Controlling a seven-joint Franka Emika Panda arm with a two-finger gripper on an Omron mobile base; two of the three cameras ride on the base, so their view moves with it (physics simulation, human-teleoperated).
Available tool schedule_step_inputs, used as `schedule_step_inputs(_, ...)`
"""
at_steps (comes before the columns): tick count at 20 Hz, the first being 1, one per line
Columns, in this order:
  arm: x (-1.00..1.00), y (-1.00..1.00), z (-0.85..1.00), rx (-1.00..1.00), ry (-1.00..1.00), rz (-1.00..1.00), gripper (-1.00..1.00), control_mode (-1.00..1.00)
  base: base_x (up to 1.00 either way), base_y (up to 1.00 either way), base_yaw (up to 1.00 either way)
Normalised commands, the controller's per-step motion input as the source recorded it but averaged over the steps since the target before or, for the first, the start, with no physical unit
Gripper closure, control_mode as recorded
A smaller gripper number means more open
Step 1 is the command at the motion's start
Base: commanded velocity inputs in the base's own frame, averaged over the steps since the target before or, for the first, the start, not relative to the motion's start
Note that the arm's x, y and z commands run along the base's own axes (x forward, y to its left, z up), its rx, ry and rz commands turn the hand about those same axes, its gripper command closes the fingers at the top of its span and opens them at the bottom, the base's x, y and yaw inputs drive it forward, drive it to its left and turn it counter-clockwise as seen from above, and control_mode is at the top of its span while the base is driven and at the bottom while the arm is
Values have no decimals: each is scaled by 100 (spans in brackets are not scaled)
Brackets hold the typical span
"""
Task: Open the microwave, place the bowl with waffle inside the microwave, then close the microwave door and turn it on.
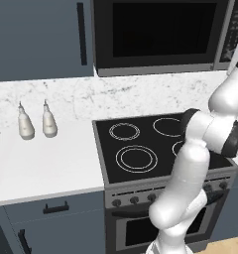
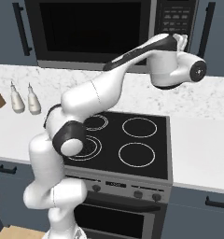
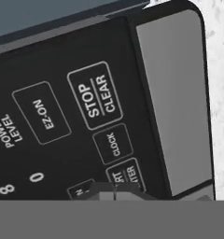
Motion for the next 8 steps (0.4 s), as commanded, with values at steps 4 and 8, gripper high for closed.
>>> schedule_step_inputs(4,34,26,-82,-2,-24,0,100,-100,0,0,0)
schedule_step_inputs(8,-10,62,-100,-5,-54,0,100,-100,0,0,0)
